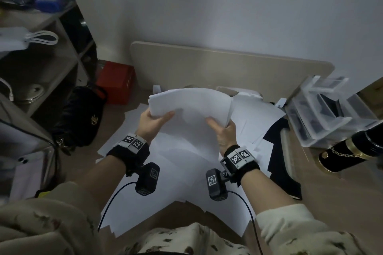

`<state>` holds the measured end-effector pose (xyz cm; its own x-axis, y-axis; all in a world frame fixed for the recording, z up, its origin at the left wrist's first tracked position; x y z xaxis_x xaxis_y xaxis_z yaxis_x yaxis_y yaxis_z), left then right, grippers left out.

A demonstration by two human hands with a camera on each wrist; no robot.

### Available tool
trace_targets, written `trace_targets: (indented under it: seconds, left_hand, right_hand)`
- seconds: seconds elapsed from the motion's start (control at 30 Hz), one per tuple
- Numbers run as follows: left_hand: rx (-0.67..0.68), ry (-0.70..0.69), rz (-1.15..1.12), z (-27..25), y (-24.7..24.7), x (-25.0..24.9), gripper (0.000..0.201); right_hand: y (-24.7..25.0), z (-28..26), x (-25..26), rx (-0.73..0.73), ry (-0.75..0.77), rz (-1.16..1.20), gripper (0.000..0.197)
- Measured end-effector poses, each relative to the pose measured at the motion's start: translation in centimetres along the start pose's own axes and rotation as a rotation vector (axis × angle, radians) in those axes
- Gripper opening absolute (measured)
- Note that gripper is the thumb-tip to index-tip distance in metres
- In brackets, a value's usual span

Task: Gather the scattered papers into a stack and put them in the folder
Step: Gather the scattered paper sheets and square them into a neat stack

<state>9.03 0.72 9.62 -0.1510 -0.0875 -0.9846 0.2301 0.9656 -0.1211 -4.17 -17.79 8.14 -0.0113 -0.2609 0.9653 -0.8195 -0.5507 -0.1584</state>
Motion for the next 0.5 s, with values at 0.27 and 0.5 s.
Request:
trace_targets:
  seconds: [0.27,0.5]
  left_hand:
    - [-0.24,-0.179,-0.066,-0.4,-0.2,-4.4,0.007]
    - [-0.303,-0.178,-0.044,-0.3,-0.3,-4.8,0.01]
  right_hand:
    - [-1.3,-0.7,4.5,-0.044,0.237,0.115,0.016]
    - [-0.9,-0.8,5.5,-0.194,0.3,0.152,0.048]
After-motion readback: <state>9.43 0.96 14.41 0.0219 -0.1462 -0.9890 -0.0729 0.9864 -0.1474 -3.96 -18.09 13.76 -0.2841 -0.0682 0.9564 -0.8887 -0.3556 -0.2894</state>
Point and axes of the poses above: each hand's wrist, its own z-axis towards the middle knuckle, its own y-axis out of the back of the hand, x = y × z, the point moved 7 cm from there along z, towards the middle knuckle, and after that the axes turned 9 degrees about -x, right-handed, at the moved point
